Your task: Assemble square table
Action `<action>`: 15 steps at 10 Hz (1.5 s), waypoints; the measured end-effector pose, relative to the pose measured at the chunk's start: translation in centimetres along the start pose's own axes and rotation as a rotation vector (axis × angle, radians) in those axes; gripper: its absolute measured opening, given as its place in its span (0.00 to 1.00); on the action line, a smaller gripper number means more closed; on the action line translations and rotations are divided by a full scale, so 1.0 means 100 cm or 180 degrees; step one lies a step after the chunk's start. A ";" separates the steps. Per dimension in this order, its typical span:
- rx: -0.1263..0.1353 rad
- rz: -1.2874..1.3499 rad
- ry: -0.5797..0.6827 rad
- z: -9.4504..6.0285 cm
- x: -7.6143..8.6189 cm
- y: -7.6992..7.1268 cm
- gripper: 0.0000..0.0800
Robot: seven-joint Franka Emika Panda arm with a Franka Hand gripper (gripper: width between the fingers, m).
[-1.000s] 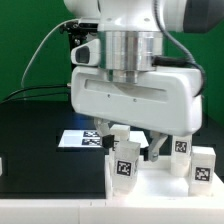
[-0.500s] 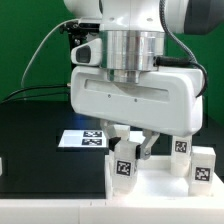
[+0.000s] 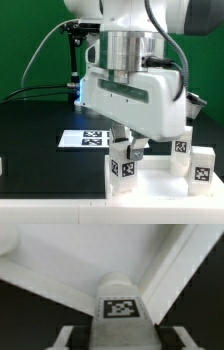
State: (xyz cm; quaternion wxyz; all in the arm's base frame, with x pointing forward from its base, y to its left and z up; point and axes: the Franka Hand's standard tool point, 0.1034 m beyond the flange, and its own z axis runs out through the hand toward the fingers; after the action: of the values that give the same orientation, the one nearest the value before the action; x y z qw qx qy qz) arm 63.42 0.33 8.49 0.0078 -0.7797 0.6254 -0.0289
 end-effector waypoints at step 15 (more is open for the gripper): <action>0.0177 -0.1349 0.0112 0.001 -0.001 -0.007 0.81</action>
Offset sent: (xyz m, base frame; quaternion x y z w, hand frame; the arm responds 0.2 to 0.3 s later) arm 0.0024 0.0177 0.0008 0.0952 -0.0397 0.4393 0.8924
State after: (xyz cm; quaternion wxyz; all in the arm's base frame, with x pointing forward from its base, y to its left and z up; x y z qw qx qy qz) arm 64.12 0.55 8.44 0.0121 -0.8927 0.4464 -0.0607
